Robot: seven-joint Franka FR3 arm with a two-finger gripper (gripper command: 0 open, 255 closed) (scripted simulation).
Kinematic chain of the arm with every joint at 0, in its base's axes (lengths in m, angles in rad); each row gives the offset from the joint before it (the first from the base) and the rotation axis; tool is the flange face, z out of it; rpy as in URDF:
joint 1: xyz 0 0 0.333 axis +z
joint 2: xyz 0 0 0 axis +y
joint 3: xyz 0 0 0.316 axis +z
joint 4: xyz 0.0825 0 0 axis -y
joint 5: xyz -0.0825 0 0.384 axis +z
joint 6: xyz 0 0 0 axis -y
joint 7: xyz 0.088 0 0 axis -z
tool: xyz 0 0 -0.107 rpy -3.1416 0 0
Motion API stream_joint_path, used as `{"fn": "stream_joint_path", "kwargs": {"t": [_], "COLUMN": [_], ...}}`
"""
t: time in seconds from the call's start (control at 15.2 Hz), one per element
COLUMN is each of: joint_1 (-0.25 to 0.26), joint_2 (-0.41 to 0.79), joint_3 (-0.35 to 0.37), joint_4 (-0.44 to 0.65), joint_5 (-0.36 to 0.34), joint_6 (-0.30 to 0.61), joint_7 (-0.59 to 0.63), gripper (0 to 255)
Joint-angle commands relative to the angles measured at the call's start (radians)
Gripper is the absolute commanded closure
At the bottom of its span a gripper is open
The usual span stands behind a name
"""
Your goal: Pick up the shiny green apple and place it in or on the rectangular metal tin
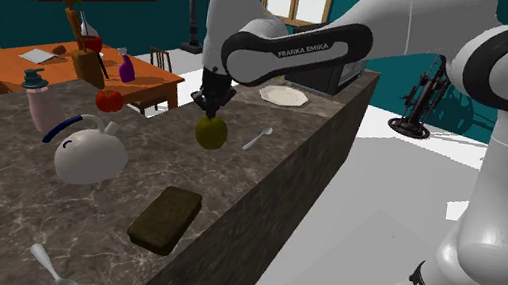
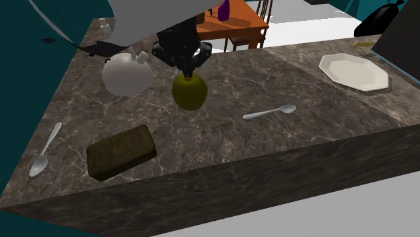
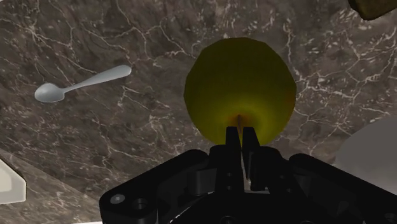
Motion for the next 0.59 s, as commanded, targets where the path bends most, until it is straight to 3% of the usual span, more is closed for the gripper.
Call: {"fn": "stream_joint_path", "kwargs": {"t": [0.0, 0.53], "joint_1": [0.000, 0.100], "joint_2": [-0.002, -0.019], "joint_3": [0.001, 0.048], "joint_4": [0.023, 0.069], "joint_5": [0.005, -0.026], "joint_6": [-0.025, -0.119], "joint_7": [-0.008, 0.128], "gripper": [255, 255]}}
